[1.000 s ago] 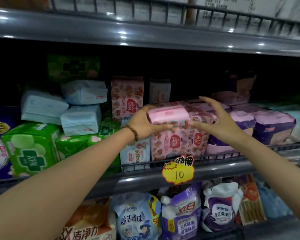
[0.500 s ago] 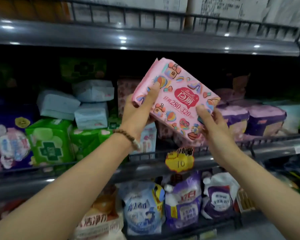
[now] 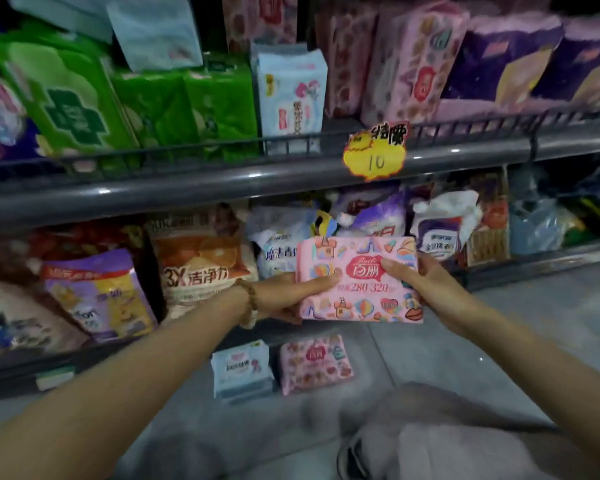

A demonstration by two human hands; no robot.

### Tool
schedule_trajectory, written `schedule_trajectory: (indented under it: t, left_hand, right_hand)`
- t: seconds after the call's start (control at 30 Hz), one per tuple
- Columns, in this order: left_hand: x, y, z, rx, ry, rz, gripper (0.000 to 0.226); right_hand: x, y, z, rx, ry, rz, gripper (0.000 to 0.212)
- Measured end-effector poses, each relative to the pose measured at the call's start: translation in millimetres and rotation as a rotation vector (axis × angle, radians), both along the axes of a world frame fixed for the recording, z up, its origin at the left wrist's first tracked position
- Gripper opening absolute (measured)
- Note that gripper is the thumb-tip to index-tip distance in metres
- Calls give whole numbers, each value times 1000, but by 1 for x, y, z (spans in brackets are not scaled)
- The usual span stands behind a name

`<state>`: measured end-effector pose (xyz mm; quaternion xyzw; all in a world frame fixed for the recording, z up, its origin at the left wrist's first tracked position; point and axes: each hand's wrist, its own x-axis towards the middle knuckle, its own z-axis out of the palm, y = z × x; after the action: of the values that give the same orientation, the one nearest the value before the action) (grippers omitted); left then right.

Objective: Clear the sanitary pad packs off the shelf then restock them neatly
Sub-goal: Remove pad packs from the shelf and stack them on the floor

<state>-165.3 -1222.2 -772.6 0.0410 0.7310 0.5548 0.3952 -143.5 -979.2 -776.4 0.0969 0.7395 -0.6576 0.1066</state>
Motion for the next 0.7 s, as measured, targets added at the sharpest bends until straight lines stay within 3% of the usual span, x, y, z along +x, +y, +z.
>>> schedule_trajectory:
  t: [0.1, 0.2, 0.33, 0.43, 0.53, 0.63, 0.7]
  left_hand:
    - [9, -2, -61, 22, -182, 88, 31]
    - [19, 4, -115, 21, -302, 170, 45]
    - [23, 5, -166, -81, -334, 259, 29]
    - [16, 1, -193, -136, -372, 281, 21]
    - [1, -9, -227, -237, -423, 320, 40]
    - [-15, -13, -249, -310, -424, 280, 47]
    - [-19, -9, -234, -312, -457, 263, 41]
  right_hand:
    - [-4, -3, -64, 9, -193, 39, 94]
    - [-8, -7, -112, -82, -362, 99, 59]
    - [-11, -17, -164, -77, -469, 95, 31]
    - [-16, -28, -198, 13, -522, 72, 44]
    - [-21, -33, -234, 98, -570, 54, 73]
    - [-25, -40, -246, 119, -530, 30, 39]
    - [-30, -43, -247, 120, -504, 46, 29]
